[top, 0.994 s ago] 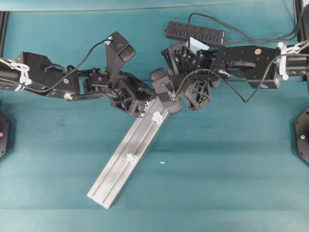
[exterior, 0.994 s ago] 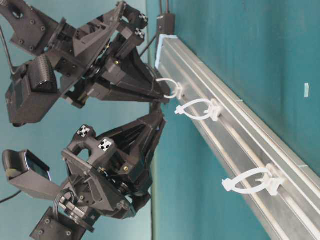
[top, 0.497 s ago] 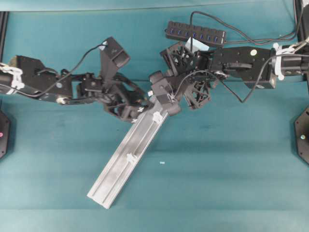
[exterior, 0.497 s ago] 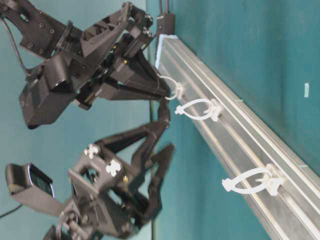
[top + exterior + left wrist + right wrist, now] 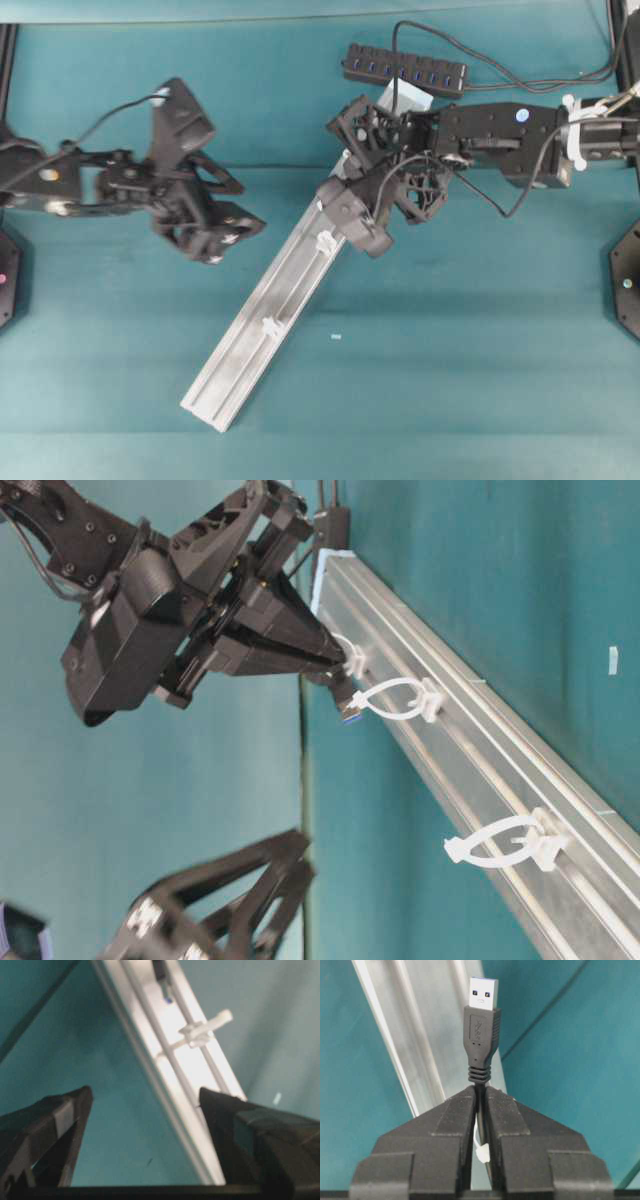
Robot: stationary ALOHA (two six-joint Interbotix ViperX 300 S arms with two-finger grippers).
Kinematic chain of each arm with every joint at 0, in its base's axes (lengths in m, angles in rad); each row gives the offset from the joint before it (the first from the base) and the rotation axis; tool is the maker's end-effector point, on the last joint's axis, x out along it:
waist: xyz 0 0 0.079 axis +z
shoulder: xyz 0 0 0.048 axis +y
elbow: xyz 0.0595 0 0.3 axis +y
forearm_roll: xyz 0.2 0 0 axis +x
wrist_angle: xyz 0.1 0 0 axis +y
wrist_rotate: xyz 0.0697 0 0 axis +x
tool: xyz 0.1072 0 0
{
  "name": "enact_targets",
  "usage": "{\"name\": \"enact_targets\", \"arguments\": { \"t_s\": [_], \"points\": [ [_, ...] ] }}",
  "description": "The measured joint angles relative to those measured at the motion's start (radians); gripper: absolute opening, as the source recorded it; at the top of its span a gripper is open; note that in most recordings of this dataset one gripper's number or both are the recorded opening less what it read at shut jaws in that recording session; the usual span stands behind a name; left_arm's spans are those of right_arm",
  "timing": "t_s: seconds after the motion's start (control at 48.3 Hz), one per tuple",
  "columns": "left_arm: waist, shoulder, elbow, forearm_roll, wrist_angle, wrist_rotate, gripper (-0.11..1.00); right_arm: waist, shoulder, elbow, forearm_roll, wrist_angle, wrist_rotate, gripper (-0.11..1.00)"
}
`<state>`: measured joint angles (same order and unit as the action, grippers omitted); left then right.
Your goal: Pass the USB cable through three rings with both arms.
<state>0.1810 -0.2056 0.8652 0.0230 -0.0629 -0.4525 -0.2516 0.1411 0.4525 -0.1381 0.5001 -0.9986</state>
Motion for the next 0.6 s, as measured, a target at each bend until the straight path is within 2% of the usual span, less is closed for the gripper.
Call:
{"name": "enact_targets", "arguments": {
  "t_s": [0.166,0.352,0.6],
  "points": [
    [0.000,-0.084,0.035,0.000,0.002,0.063,0.92,0.008,0.002,0.000,0.000,0.018,-0.041,0.08],
    [0.000,-0.155,0.066,0.000,0.005,0.067,0.92,0.025,0.002,0.003,0.000,0.029,-0.066,0.08],
    [0.000,-0.239,0.084,0.000,0.064,0.074,0.92,0.048,0.002,0.021,0.000,0.023,-0.071,0.08]
  ]
}}
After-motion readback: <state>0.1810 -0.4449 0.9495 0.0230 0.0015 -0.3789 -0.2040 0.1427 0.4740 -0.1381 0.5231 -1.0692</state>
